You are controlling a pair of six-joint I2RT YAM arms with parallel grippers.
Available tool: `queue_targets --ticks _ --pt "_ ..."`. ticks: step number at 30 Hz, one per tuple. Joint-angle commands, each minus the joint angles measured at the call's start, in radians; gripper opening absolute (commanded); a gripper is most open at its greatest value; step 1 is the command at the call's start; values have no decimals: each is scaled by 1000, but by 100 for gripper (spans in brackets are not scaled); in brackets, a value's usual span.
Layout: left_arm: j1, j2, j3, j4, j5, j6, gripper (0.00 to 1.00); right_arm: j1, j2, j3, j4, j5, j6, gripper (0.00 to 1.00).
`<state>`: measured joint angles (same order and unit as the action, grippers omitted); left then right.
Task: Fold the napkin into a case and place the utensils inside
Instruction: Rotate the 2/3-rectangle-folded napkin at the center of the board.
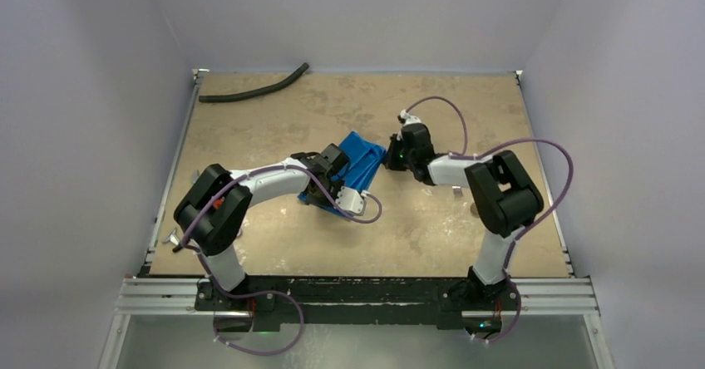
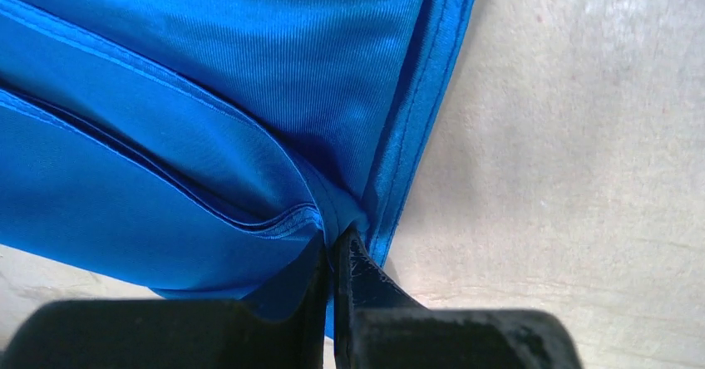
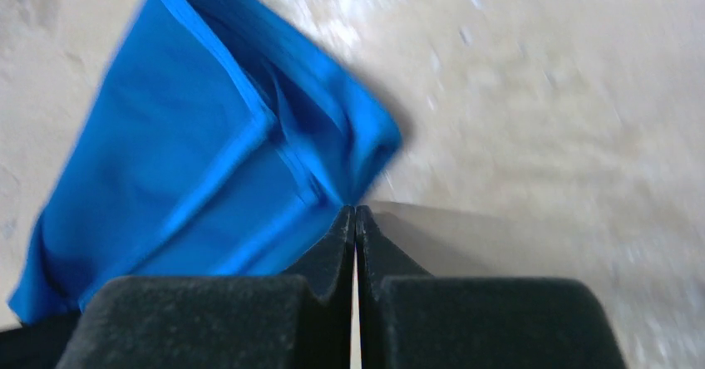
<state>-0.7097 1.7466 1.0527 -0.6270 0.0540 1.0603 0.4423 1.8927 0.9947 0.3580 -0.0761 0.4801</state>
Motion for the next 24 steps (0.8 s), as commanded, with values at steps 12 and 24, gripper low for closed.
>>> queue_targets --ticks 12,24 --pt "1 -78 -4 -99 -8 123 22 0 -342 -182 -6 80 35 0" --pt "96 -156 216 -195 277 -189 48 7 55 252 -85 12 -97 52"
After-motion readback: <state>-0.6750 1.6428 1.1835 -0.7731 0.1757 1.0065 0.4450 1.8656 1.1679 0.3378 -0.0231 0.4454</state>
